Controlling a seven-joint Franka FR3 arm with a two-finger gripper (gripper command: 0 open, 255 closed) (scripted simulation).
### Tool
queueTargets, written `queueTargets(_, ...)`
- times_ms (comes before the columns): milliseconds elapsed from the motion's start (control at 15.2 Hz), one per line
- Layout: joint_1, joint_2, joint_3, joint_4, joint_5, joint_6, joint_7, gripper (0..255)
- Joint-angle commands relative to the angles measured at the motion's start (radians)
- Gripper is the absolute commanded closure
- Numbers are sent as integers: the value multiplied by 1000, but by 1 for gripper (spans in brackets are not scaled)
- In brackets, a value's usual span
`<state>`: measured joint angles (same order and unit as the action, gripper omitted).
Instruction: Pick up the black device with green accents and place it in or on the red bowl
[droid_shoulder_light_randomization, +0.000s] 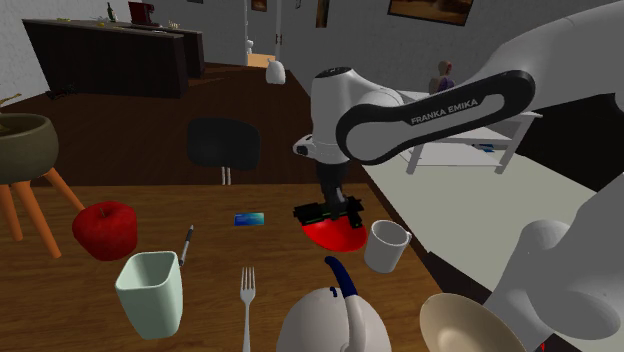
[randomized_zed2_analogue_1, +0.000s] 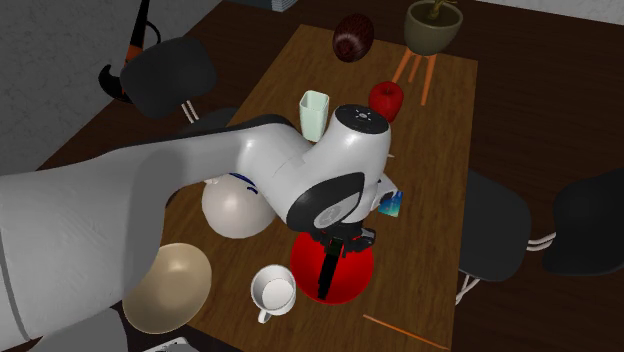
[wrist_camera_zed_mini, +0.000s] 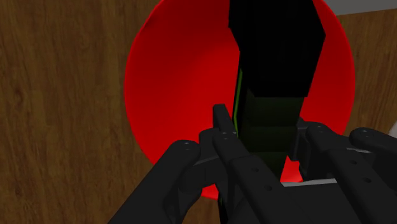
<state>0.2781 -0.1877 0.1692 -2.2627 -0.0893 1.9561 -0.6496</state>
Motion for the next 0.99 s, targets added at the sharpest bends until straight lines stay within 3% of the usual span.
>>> queueTargets(0, -1, 3, -1, -4, -1, 0, 0, 255)
queueTargets(198, -1, 3, -1, -4, -1, 0, 0, 255)
queueTargets(264, -1, 2, 0, -5, -1, 0, 0, 0)
queueTargets(594, -1, 3, -1, -4, -1, 0, 0, 0)
queueTargets(924, 3, -14, 4, 108, 8, -129, -5, 0)
